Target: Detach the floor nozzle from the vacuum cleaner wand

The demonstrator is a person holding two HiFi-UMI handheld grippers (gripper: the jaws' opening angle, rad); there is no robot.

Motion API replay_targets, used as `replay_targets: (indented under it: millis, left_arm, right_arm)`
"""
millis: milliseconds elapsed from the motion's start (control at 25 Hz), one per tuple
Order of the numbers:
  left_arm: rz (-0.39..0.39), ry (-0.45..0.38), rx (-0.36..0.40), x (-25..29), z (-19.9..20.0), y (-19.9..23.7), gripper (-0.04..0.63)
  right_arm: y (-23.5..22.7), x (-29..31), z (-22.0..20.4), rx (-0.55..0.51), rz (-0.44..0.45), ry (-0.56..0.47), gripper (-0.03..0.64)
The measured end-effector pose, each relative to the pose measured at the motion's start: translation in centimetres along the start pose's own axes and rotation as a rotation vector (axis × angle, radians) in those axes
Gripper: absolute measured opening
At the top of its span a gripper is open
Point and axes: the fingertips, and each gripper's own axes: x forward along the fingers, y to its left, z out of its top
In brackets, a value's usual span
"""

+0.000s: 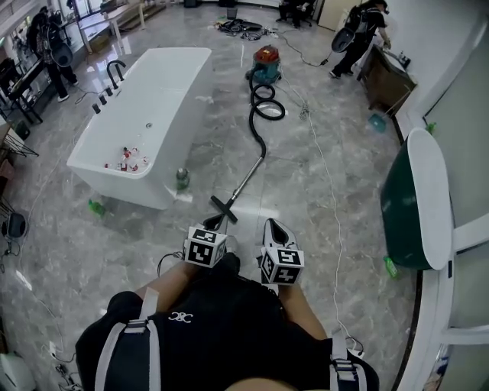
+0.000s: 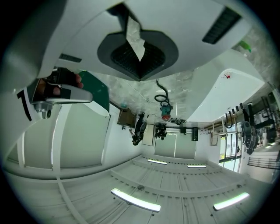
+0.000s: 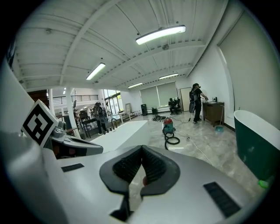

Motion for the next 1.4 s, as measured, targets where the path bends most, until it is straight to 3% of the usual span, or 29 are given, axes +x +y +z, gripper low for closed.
replay_targets:
  millis: [440, 880, 1040, 1240, 1400]
  left_arm:
    - [-0.062, -0.017, 0.007, 9.9, 5.4, 0.4, 0.005]
    - [-0.084, -0.071, -0.013, 23.2, 18.1, 6.2, 0.005]
    - [-0.084, -0.065, -0.023, 27.8, 20.9, 8.5, 0.005]
    - [-0.072, -0.062, -0.042, 30.4, 23.2, 10.6, 0.005]
    - [-0.01, -0.063, -0.095, 30.9, 22.3, 12.7, 0.005]
  right_arm:
    - [-7.3, 6.5, 3.2, 0.01, -0.056, 0.006, 0.005]
    - [-15.0, 20.5, 13.1, -0.056, -0.077, -0.006, 0.005]
    - [-16.6, 25.0, 15.1, -0.046, -0.08, -0.016, 0.005]
    - [-17.0, 29.1, 15.5, -0.02, -0.038, 0.029, 0.005]
    - [-16.4, 32.0, 15.6, -0.057, 0.029, 0.067, 0.005]
